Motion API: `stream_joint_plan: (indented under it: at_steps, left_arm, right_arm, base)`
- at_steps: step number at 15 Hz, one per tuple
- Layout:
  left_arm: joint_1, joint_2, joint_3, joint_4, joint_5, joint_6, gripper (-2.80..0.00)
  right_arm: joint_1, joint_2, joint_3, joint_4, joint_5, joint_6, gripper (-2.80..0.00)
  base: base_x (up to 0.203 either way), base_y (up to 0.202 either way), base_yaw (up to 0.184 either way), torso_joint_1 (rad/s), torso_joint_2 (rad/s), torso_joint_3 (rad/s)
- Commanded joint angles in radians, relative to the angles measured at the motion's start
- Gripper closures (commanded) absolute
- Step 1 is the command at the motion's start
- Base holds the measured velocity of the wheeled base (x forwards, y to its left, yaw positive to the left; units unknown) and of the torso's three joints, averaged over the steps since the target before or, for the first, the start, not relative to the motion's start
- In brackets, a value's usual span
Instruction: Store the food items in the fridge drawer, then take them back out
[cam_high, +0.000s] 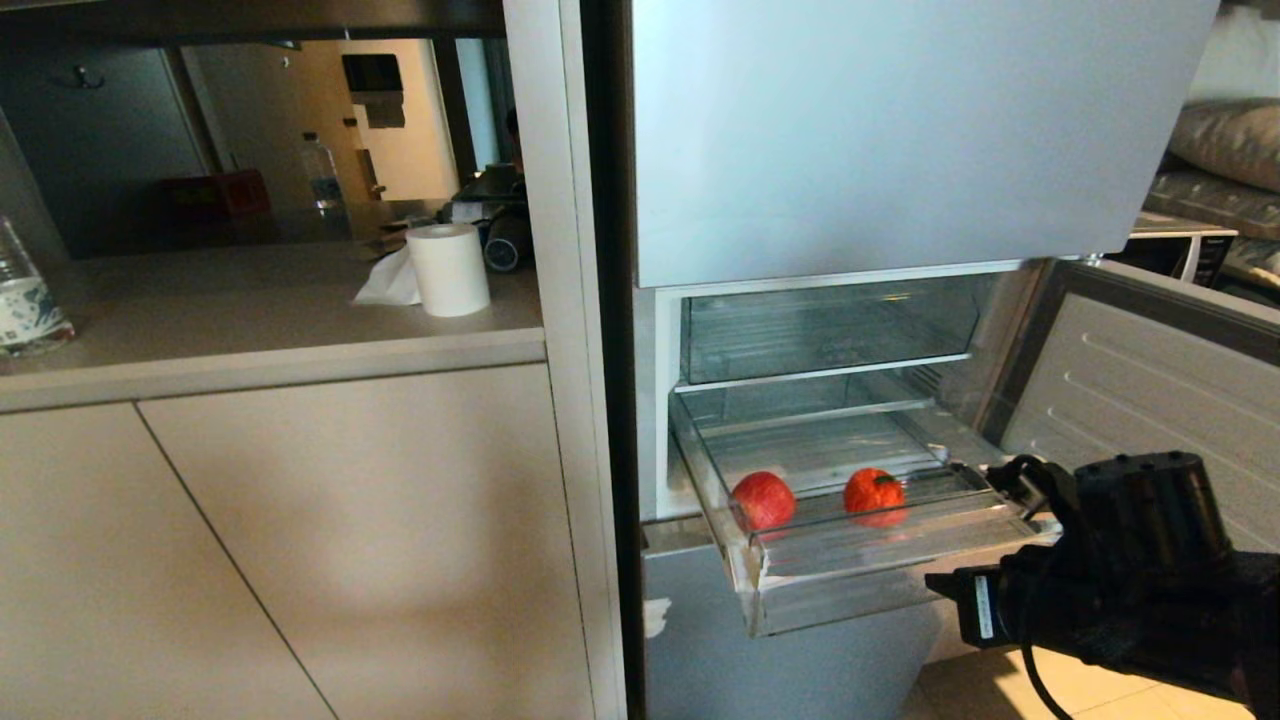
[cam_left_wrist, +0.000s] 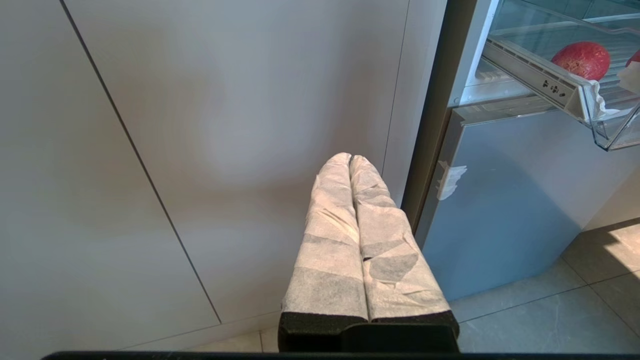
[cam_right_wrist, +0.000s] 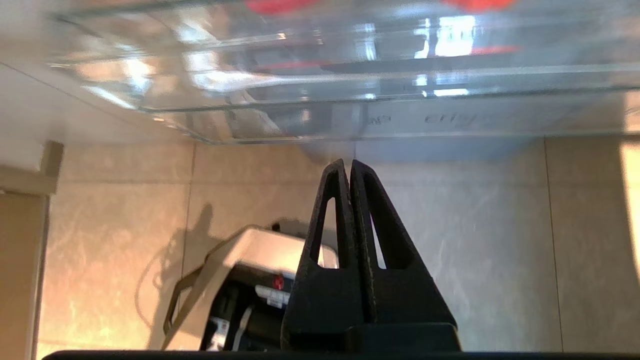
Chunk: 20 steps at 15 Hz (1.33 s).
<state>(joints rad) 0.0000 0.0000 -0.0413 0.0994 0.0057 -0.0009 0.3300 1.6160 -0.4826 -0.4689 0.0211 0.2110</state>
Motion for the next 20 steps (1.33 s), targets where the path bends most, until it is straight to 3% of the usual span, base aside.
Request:
stream_joint_plan:
  at_steps: [1, 8, 10, 11, 13, 20]
  left_arm:
    - [0.000, 0.000, 0.000, 0.000, 0.000, -0.001, 0.00]
    - [0.000, 0.000, 0.000, 0.000, 0.000, -0.001, 0.00]
    - [0.000, 0.000, 0.000, 0.000, 0.000, -0.001, 0.00]
    - [0.000, 0.000, 0.000, 0.000, 0.000, -0.001, 0.00]
    - [0.000, 0.000, 0.000, 0.000, 0.000, -0.001, 0.00]
    - [0.000, 0.000, 0.000, 0.000, 0.000, 0.000, 0.00]
  right_arm:
    - [0.000, 0.176, -0.061, -0.008, -0.002, 0.010, 0.00]
    - [0.000, 0.541, -0.369, -0.214, -0.032, 0.042, 0.00]
    - [0.011, 0.640, -0.444, -0.398, -0.089, 0.085, 0.00]
    - [0.028, 0.672, -0.467, -0.471, -0.155, 0.102, 0.00]
    - [0.047, 0.642, -0.421, -0.505, -0.179, 0.112, 0.00]
    - [0.068, 0.278, -0.076, -0.568, -0.177, 0.112, 0.00]
  base:
    - [0.000, 0.000, 0.000, 0.000, 0.00, 0.000]
    - [0.000, 0.000, 0.000, 0.000, 0.00, 0.000]
    - [0.000, 0.000, 0.000, 0.000, 0.00, 0.000]
    - [0.000, 0.000, 0.000, 0.000, 0.00, 0.000]
    - [0.000, 0.000, 0.000, 0.000, 0.00, 0.000]
    - [0.000, 0.000, 0.000, 0.000, 0.00, 0.000]
